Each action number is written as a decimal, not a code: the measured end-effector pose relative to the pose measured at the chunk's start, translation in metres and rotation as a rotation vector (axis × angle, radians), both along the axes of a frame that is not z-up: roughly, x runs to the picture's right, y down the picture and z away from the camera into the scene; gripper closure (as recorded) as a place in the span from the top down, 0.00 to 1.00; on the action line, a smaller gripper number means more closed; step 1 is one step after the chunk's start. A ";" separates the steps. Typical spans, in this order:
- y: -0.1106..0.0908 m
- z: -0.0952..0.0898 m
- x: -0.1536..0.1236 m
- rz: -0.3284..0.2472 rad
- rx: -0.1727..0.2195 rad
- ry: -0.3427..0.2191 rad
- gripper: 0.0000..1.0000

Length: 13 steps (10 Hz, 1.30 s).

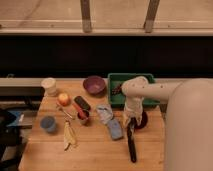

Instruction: Place brush in purple bowl

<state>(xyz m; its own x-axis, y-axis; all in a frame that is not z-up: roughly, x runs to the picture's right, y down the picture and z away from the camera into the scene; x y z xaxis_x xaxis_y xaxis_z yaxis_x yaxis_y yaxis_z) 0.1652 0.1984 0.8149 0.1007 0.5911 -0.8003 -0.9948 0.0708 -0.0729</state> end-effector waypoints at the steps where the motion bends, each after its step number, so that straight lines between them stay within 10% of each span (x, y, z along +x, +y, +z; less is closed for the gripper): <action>1: -0.002 -0.001 -0.001 0.003 0.005 -0.007 0.13; 3: -0.011 -0.009 0.000 0.014 0.026 -0.026 0.00; 13: -0.096 -0.069 -0.001 0.029 0.203 -0.161 0.00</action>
